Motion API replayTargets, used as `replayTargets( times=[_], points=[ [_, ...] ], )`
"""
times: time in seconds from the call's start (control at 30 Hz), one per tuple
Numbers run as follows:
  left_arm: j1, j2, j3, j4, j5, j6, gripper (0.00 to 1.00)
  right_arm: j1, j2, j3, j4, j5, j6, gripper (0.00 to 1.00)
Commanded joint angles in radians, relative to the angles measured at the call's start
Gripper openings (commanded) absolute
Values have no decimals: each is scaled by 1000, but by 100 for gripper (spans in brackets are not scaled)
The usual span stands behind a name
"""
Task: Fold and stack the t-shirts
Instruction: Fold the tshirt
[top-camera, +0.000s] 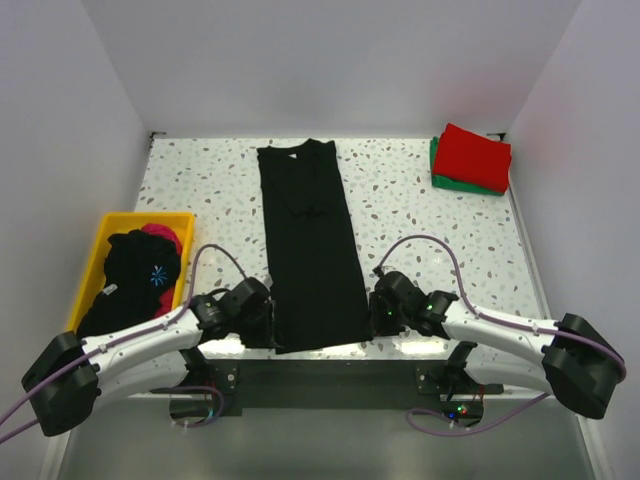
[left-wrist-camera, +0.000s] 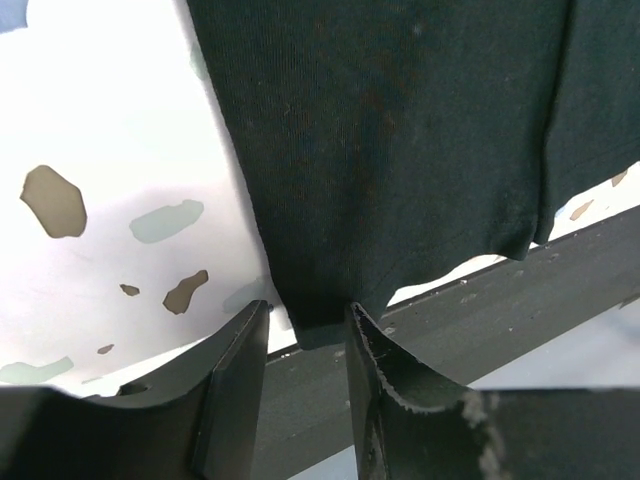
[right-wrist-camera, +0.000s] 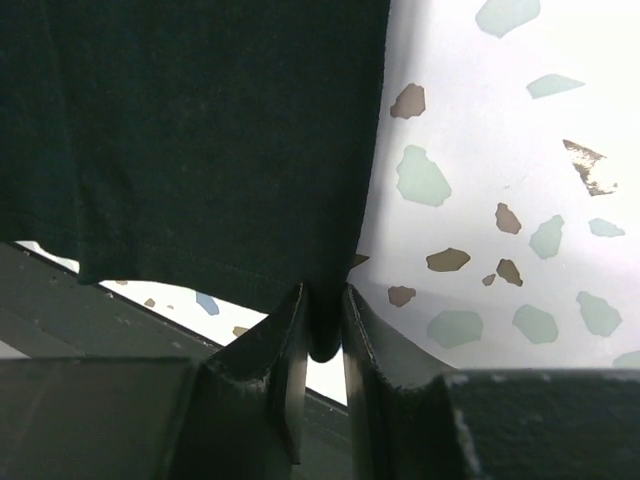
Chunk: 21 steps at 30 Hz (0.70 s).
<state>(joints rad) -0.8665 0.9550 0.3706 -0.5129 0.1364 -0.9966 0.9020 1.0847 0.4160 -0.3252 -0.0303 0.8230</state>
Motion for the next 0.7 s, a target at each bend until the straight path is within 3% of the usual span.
replayTargets(
  times=[0.0,0.37,0.57,0.67],
  points=[
    [-6,-13,-27,-10,23,-23,39,2,-6,-20,-18,-23,10,22],
    [-8,2,-52,48,46,-69,21,0,-9,-14,-9,-45,7,10],
    [-14,-32,-29,21,39,-94,0,3,-14,-17,0,-77,11,0],
    [-20,-64,-22,-36,26,-108,0,18,-40,-32,-3,-85,31,0]
  ],
)
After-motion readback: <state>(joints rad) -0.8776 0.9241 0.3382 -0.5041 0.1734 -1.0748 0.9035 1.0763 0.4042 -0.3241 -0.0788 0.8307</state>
